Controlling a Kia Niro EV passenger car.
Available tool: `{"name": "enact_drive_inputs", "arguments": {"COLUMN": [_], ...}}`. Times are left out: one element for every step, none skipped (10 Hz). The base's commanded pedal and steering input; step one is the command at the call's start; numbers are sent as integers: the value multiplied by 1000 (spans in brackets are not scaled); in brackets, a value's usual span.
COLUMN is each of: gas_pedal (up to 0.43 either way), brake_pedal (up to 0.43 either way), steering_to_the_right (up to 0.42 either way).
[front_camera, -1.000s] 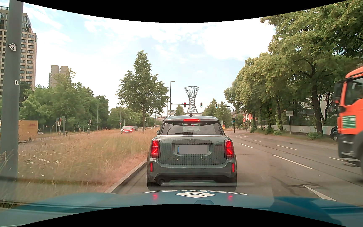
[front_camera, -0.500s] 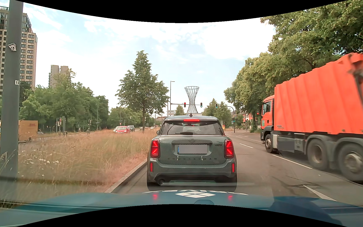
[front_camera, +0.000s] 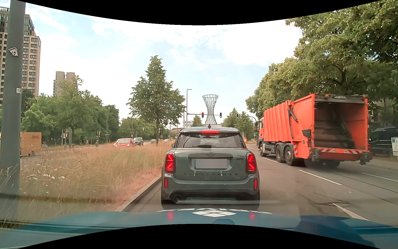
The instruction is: Follow the waypoints while adhering to traffic rules and regulations
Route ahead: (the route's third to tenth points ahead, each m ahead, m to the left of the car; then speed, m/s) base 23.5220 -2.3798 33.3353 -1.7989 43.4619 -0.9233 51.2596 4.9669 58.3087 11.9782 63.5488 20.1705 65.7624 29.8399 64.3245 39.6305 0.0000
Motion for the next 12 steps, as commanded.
{"name": "enact_drive_inputs", "arguments": {"gas_pedal": [0, 0, 0, 0, 0, 0, 0, 0, 0, 0, 0, 0], "brake_pedal": [256, 250, 256, 256, 250, 250, 250, 256, 256, 256, 256, 256], "steering_to_the_right": [0, 0, 0, 0, 0, 0, 0, 0, 0, 0, 0, 0]}}
